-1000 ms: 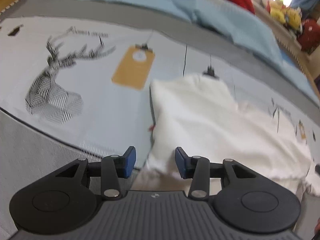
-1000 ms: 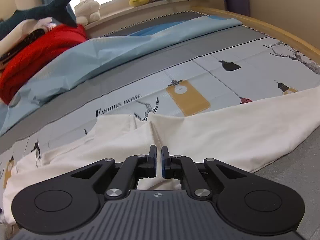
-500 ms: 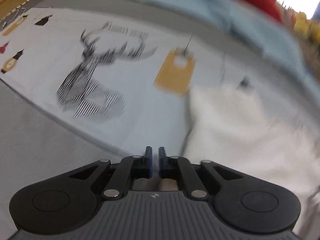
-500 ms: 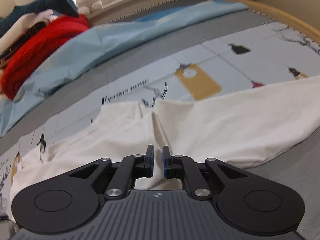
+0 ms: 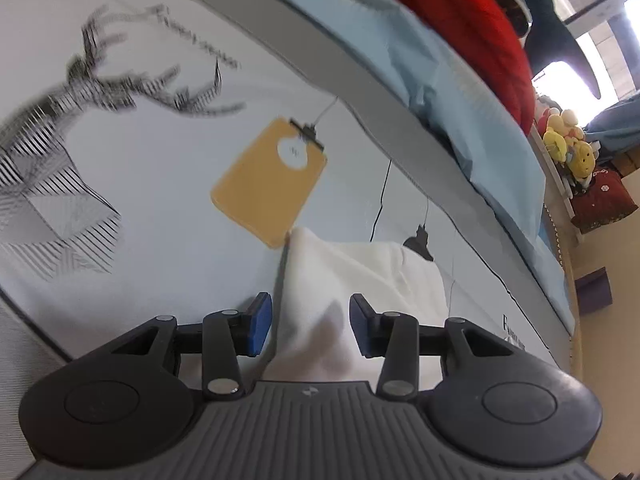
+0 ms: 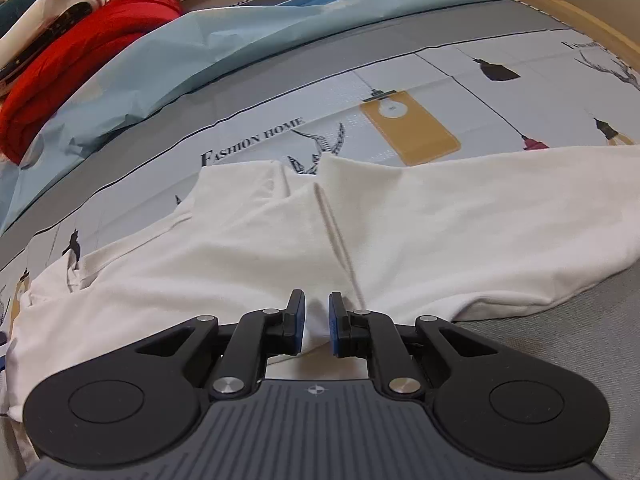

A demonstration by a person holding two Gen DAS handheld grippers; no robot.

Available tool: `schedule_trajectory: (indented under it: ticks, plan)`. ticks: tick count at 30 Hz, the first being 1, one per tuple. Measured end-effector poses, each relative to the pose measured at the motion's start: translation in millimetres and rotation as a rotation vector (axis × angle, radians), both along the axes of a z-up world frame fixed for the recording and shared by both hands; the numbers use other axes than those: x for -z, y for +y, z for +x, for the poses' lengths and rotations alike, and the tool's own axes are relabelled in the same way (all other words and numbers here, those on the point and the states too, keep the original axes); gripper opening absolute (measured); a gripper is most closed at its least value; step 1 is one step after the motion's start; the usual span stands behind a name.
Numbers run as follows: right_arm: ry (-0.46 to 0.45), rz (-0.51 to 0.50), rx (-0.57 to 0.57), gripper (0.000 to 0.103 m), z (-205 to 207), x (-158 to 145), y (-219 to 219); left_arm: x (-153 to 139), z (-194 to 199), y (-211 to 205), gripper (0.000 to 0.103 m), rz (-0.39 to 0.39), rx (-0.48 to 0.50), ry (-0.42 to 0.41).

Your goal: Fold small clothes

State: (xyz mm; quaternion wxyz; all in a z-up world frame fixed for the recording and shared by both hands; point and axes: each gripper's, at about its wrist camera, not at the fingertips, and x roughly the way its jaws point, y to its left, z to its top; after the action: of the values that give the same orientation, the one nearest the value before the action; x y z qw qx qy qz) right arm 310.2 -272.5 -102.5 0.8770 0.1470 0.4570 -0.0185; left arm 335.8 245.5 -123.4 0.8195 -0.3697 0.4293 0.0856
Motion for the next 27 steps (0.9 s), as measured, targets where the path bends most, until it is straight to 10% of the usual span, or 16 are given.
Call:
schedule_trajectory:
  ticks: [2, 3, 5, 11, 16, 19, 20, 27]
  plan:
    - [-0.004, 0.003, -0.010, 0.013, 1, -1, 2, 4, 7, -5, 0.005, 0.008, 0.044, -0.020]
    - [-0.005, 0.003, -0.010, 0.013, 1, -2, 3, -1, 9, -7, 0.004, 0.061, 0.072, -0.034]
    - [-0.004, 0.005, -0.009, 0.013, 1, -2, 3, -18, 7, -7, 0.004, 0.231, 0.089, -0.060]
    - [-0.012, 0.004, -0.001, 0.013, 1, -5, 0, -51, -1, -12, 0.016, 0.401, 0.073, -0.064]
    - [-0.013, 0.005, 0.003, 0.013, -1, -8, -2, -59, -16, -27, 0.019, 0.300, 0.194, -0.055]
    - [-0.023, 0.011, 0.004, 0.013, -4, -15, -4, -25, -20, -41, 0.019, 0.355, 0.342, 0.172]
    - [-0.028, 0.014, 0.004, 0.013, -5, -17, -5, -16, -24, -43, 0.034, 0.421, 0.367, 0.234]
    - [-0.056, 0.023, 0.006, 0.013, -15, -38, -20, -45, -40, -58, 0.021, 0.467, 0.372, 0.152]
